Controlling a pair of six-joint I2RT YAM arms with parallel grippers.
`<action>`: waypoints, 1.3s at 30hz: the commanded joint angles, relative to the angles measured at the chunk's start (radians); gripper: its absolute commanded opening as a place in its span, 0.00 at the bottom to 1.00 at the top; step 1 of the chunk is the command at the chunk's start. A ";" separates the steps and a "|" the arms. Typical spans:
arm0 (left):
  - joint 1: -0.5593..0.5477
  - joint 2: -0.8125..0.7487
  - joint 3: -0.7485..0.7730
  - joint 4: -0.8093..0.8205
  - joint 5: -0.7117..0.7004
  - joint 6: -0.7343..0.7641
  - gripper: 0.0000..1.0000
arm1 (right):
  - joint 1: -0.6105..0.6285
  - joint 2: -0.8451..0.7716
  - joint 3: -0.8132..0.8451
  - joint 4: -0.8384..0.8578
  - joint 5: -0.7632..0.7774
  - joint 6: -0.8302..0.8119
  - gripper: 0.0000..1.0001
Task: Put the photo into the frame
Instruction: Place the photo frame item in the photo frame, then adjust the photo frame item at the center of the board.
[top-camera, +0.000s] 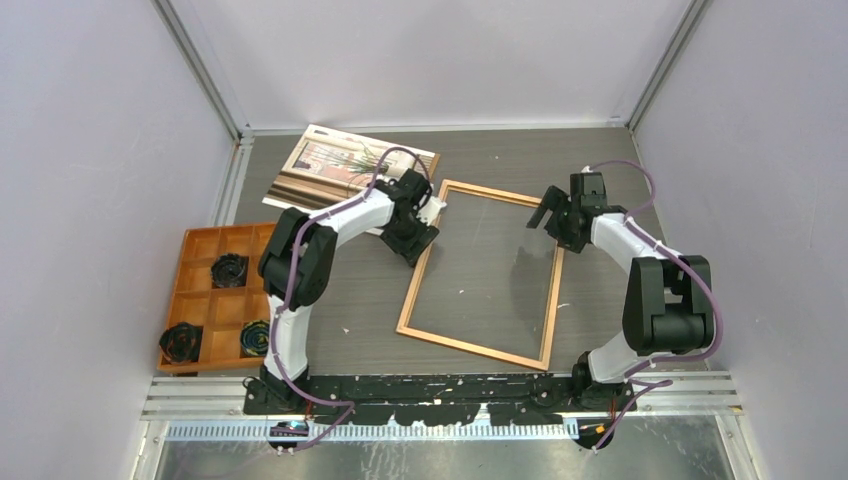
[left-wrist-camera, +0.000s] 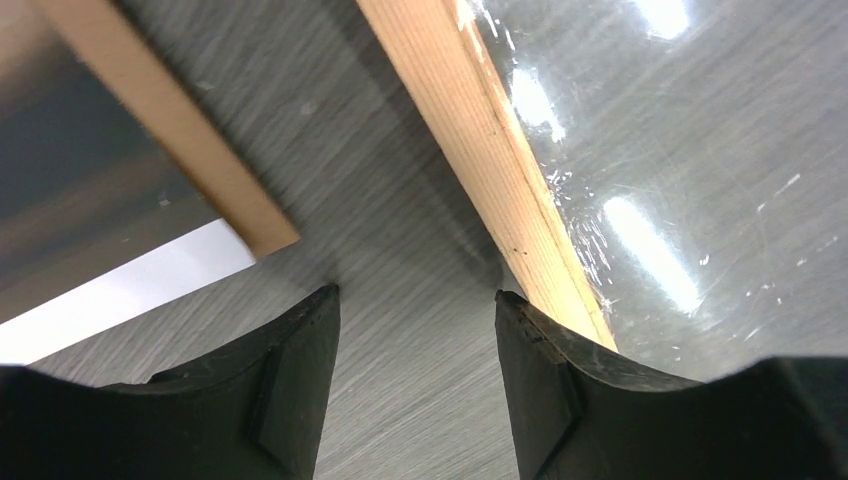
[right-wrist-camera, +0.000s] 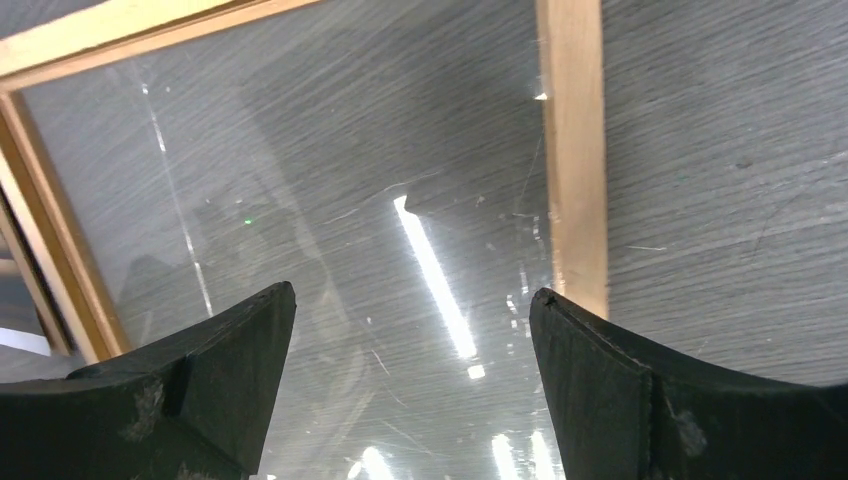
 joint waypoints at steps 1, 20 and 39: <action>-0.034 0.023 0.067 -0.069 0.090 -0.018 0.60 | -0.004 -0.077 0.035 0.060 -0.008 0.060 0.91; 0.532 0.238 0.784 -0.273 -0.228 0.013 0.60 | 0.579 0.504 0.741 0.076 0.108 0.211 0.92; 0.481 0.330 0.638 -0.102 -0.465 -0.043 0.57 | 0.587 0.745 1.023 0.049 0.140 0.094 0.95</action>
